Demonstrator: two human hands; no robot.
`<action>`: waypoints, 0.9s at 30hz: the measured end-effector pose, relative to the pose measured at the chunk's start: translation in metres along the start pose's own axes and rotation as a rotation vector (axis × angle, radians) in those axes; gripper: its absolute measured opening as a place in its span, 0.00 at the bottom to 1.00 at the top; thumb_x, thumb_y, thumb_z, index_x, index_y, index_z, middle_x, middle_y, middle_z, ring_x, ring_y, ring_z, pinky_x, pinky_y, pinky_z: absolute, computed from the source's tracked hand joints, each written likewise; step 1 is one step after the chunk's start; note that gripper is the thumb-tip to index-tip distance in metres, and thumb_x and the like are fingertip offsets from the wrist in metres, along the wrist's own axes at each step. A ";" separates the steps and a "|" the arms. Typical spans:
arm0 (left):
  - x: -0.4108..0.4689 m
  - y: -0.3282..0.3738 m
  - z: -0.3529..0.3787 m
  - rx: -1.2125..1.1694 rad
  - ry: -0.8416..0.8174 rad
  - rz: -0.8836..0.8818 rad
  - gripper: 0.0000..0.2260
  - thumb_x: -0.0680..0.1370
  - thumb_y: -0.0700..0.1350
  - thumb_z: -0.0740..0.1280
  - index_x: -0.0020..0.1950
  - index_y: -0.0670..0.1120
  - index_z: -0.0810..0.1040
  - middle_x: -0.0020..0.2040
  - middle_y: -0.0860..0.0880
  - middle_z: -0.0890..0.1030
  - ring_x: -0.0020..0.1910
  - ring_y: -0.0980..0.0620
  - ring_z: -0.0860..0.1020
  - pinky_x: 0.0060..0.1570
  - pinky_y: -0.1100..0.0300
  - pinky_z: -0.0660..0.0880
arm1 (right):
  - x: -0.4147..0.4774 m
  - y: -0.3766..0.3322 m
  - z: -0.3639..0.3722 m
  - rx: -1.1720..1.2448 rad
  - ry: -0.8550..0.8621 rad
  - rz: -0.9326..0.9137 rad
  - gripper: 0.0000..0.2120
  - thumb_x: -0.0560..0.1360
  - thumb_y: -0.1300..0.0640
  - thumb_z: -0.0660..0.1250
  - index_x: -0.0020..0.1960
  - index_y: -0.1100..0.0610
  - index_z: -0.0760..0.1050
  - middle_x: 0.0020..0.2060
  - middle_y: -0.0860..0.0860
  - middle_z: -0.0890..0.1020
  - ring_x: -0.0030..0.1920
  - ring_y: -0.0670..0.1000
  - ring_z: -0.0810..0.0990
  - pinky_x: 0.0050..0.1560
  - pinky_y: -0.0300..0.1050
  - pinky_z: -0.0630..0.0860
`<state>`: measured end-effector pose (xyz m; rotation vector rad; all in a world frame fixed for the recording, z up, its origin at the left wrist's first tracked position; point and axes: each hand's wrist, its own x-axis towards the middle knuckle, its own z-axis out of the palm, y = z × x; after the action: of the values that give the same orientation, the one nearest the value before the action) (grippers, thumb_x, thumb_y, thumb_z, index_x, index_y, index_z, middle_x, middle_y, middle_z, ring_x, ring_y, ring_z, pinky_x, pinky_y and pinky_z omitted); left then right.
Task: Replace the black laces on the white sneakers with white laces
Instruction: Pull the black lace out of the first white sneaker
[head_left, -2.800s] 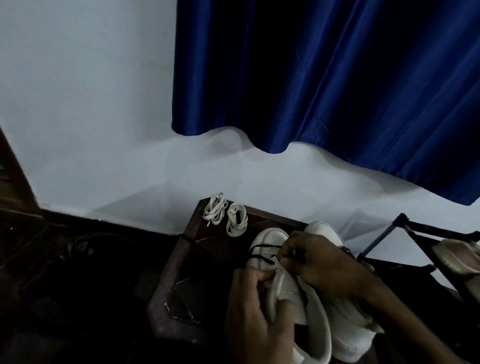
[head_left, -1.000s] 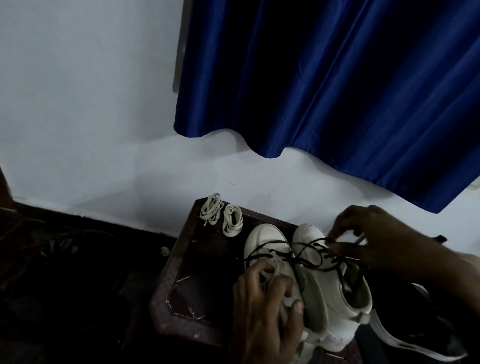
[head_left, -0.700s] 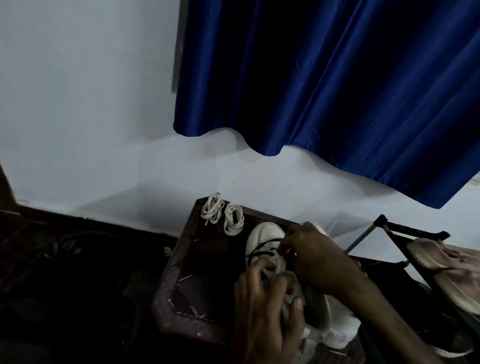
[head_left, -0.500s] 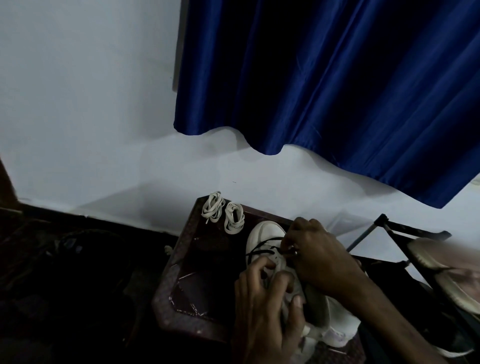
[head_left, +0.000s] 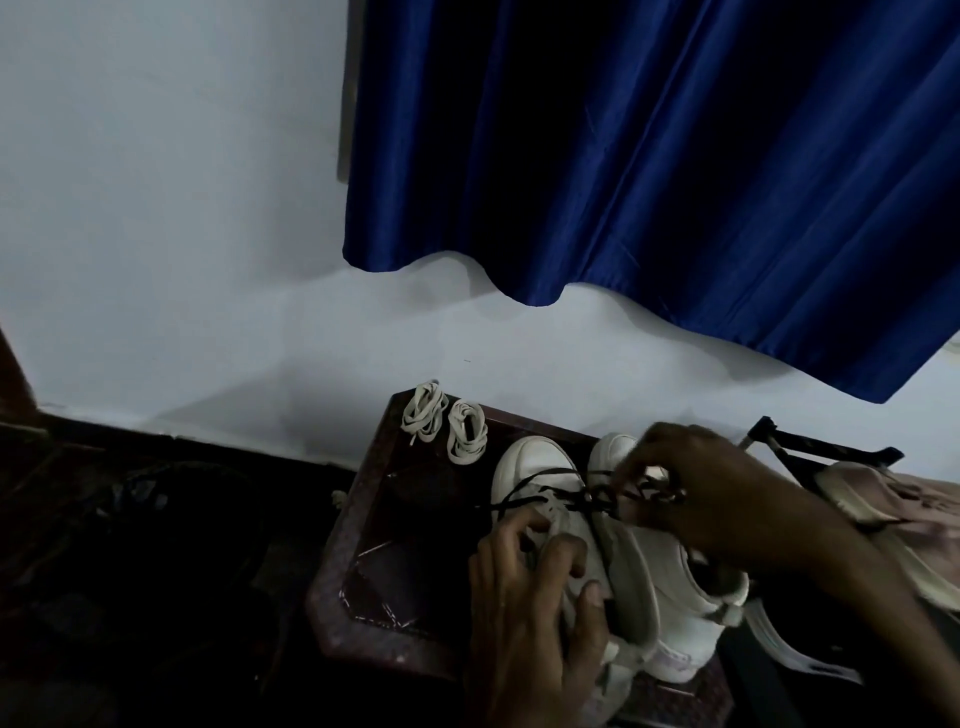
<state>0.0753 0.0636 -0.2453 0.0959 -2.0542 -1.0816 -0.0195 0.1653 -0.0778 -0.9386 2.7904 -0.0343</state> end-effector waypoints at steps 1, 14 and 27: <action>-0.001 0.000 0.000 0.006 -0.004 -0.001 0.10 0.75 0.57 0.57 0.46 0.54 0.75 0.60 0.53 0.71 0.51 0.54 0.70 0.49 0.56 0.68 | 0.006 -0.004 0.009 0.015 0.049 -0.010 0.05 0.74 0.45 0.69 0.50 0.41 0.78 0.51 0.39 0.73 0.52 0.40 0.71 0.52 0.37 0.72; -0.002 -0.001 0.001 -0.074 0.010 -0.002 0.11 0.75 0.55 0.60 0.54 0.57 0.77 0.63 0.54 0.71 0.56 0.54 0.74 0.48 0.52 0.76 | -0.009 -0.005 -0.003 0.034 0.063 0.043 0.08 0.74 0.49 0.70 0.39 0.40 0.74 0.46 0.38 0.72 0.49 0.40 0.71 0.47 0.34 0.69; 0.003 -0.004 0.008 -0.084 0.121 -0.190 0.17 0.77 0.58 0.56 0.56 0.52 0.77 0.58 0.56 0.76 0.56 0.56 0.74 0.52 0.56 0.72 | 0.025 -0.029 0.052 -0.153 0.151 0.014 0.11 0.76 0.57 0.64 0.55 0.47 0.79 0.56 0.46 0.73 0.60 0.48 0.69 0.51 0.44 0.73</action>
<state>0.0660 0.0649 -0.2491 0.3114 -1.9183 -1.2449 -0.0113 0.1296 -0.1311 -0.9893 2.9741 0.1171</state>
